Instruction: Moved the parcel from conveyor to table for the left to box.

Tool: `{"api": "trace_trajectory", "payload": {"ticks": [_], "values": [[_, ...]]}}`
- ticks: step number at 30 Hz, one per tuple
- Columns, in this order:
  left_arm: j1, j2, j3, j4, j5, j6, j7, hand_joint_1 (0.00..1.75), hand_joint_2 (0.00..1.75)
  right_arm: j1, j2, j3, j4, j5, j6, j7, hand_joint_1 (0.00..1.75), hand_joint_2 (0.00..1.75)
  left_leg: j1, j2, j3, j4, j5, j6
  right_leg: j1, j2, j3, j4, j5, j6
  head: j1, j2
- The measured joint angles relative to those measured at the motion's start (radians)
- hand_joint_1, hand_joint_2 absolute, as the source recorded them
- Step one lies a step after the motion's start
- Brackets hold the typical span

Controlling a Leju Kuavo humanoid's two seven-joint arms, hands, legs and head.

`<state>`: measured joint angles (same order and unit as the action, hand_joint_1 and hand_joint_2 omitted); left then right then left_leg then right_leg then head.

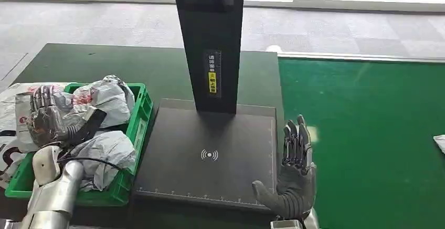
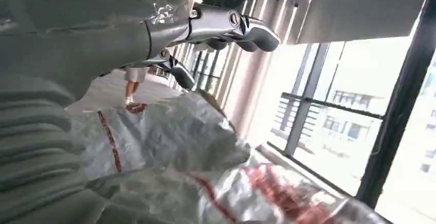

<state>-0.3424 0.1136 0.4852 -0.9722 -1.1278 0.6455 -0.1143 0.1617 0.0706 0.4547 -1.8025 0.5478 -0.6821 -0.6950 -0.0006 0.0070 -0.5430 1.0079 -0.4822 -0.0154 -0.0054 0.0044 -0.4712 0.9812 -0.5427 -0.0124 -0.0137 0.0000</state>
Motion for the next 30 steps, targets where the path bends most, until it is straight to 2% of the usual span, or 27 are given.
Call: {"api": "trace_trajectory", "payload": {"ticks": [3, 5, 7, 11, 19, 30], "values": [[0.089, -0.098, 0.032, -0.196, 0.069, 0.05, -0.198, 0.0, 0.0, 0.01, 0.0, 0.0, 0.0, -0.007, -0.013, 0.0, 0.0, 1.75, -0.001, 0.001, 0.0, 0.0, -0.001, 0.002, -0.001, 0.001, -0.001, 0.0, 0.0, 0.0, 0.0, 0.0], [0.143, -0.165, 0.069, -0.311, 0.037, 0.054, -0.282, 0.0, 0.0, 0.012, 0.0, 0.0, 0.0, -0.008, -0.015, 0.0, 0.0, 1.75, -0.002, 0.0, -0.002, 0.0, -0.001, 0.002, -0.002, 0.0, -0.003, 0.0, 0.0, 0.001, 0.0, 0.0], [0.178, -0.228, 0.108, -0.411, 0.009, 0.054, -0.335, 0.0, 0.0, 0.012, 0.0, 0.0, 0.0, -0.008, -0.016, 0.0, 0.0, 1.75, -0.002, 0.0, -0.005, 0.001, -0.001, 0.003, -0.002, 0.0, -0.004, 0.0, 0.0, 0.002, 0.0, 0.0], [0.206, -0.297, 0.162, -0.526, 0.0, 0.054, -0.344, 0.0, 0.0, 0.012, 0.0, 0.0, 0.0, -0.009, -0.017, 0.0, 0.0, 1.75, -0.002, 0.0, -0.004, 0.001, -0.001, 0.003, -0.002, 0.0, -0.005, 0.0, 0.001, 0.002, 0.0, 0.0], [0.219, -0.366, 0.212, -0.624, -0.039, 0.054, -0.389, 0.0, 0.0, 0.012, 0.0, 0.0, 0.0, -0.005, -0.017, 0.0, 0.0, 1.75, 0.0, -0.003, -0.004, 0.001, 0.0, 0.002, 0.0, -0.003, -0.004, 0.0, 0.001, 0.002, 0.0, 0.0], [0.218, -0.394, 0.231, -0.658, -0.043, 0.054, -0.395, 0.0, 0.0, 0.012, 0.0, 0.0, 0.0, -0.005, -0.017, 0.0, 0.0, 1.75, 0.0, -0.003, -0.005, 0.001, 0.0, 0.002, 0.0, -0.003, -0.004, 0.0, 0.001, 0.002, 0.0, 0.0]]}}
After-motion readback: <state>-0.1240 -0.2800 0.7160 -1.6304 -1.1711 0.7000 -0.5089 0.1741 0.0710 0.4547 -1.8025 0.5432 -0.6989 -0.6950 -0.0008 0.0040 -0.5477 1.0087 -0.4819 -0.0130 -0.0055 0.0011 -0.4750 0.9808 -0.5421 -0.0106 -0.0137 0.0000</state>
